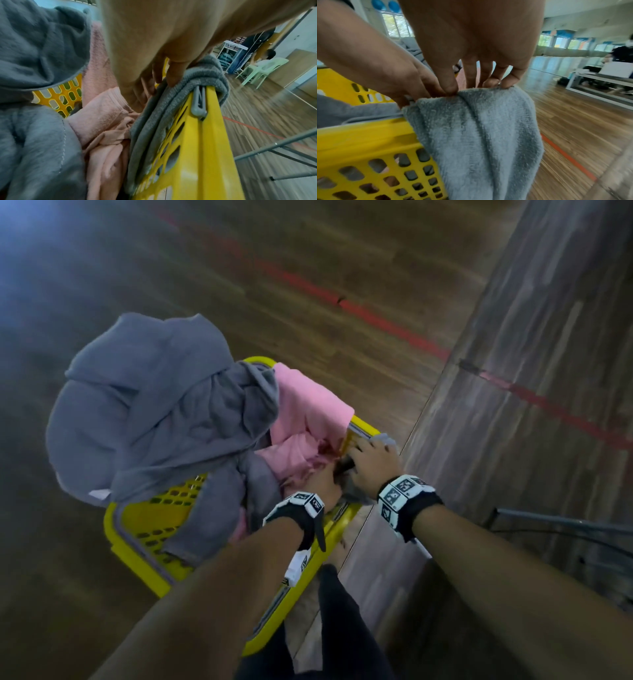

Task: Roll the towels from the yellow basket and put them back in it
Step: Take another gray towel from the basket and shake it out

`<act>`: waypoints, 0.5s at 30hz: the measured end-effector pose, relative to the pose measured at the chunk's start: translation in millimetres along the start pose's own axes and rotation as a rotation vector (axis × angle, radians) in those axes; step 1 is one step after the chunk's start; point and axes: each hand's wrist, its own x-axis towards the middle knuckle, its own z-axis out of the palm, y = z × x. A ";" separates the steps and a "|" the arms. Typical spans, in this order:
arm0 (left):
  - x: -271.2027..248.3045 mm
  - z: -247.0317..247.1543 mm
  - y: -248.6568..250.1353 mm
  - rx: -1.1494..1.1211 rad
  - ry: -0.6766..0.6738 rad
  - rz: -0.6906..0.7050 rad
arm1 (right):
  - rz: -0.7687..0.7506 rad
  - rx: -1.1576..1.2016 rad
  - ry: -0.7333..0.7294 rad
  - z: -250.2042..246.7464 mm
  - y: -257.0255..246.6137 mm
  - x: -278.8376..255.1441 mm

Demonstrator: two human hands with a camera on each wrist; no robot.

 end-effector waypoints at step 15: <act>-7.7 -28.7 -11.6 -0.529 0.098 -0.013 | -0.113 0.188 -0.037 -6.1 -0.2 29.3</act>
